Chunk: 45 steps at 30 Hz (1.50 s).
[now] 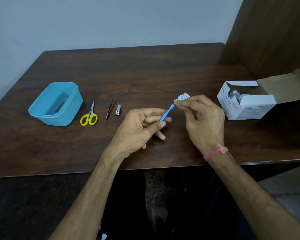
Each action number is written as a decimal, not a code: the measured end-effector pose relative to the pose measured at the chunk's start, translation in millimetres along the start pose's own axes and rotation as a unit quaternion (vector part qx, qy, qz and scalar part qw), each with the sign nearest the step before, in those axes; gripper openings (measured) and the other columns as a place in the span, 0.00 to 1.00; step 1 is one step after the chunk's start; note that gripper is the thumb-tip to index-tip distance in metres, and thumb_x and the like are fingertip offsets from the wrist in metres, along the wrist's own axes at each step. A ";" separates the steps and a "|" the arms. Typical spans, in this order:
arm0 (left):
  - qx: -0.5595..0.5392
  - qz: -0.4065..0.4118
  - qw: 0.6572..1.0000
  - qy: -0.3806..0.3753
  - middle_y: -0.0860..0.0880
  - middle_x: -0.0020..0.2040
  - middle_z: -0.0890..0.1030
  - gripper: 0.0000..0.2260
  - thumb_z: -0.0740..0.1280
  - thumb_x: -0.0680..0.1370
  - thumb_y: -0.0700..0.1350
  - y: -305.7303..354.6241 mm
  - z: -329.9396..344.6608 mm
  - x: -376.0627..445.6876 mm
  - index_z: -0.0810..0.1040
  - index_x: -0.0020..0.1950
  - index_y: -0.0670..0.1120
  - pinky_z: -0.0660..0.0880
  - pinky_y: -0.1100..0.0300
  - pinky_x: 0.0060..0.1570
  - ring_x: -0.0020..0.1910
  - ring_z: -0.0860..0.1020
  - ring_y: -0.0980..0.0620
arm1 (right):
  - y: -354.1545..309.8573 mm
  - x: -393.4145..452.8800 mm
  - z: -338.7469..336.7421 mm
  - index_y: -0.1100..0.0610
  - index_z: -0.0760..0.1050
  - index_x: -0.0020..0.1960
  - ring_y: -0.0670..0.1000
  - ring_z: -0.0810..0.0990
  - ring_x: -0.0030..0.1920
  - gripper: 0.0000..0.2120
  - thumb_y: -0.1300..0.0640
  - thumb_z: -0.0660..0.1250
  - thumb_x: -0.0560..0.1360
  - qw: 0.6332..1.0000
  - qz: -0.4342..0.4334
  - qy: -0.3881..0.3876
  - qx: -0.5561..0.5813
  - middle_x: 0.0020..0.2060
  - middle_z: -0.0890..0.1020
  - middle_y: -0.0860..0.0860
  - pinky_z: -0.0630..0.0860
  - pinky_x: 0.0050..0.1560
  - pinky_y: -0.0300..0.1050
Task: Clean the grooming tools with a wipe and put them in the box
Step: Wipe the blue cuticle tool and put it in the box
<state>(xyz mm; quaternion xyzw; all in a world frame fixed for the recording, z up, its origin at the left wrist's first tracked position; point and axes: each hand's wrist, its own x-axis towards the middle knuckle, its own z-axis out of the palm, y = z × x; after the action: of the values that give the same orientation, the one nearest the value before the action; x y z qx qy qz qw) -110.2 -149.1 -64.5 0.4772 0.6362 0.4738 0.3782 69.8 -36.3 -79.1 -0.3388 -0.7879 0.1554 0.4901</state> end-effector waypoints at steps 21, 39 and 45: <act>0.000 0.001 1.000 0.001 0.59 0.59 0.90 0.14 0.72 0.86 0.40 3.0 0.0 -2.3 0.83 0.70 0.52 0.67 0.65 0.19 0.44 0.91 0.48 | -0.9 -3.3 0.2 0.52 0.91 0.59 0.46 0.87 0.49 0.14 0.68 0.75 0.80 0.998 -0.041 -0.046 0.012 0.51 0.87 0.44 0.85 0.50 0.50; 0.005 0.002 1.000 -0.005 0.59 0.60 0.90 0.14 0.71 0.86 0.40 2.2 -0.4 -1.2 0.83 0.70 0.54 0.68 0.65 0.20 0.44 0.91 0.48 | -2.4 -2.3 -0.8 0.51 0.91 0.58 0.43 0.86 0.51 0.15 0.68 0.75 0.80 0.998 -0.039 -0.053 0.010 0.51 0.88 0.43 0.83 0.51 0.41; 0.005 -0.006 1.000 -0.003 0.60 0.60 0.90 0.14 0.72 0.86 0.40 3.9 0.3 -1.8 0.83 0.70 0.53 0.67 0.65 0.20 0.44 0.91 0.48 | -0.9 -2.1 0.3 0.51 0.91 0.57 0.45 0.87 0.48 0.15 0.68 0.75 0.79 0.998 -0.038 -0.041 0.008 0.51 0.88 0.43 0.83 0.47 0.42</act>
<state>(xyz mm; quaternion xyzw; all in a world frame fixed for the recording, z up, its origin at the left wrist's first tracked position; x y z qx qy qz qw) -108.4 -150.4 -60.8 0.4767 0.6404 0.4670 0.3803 69.9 -38.4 -80.1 -0.2984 -0.8185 0.1567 0.4652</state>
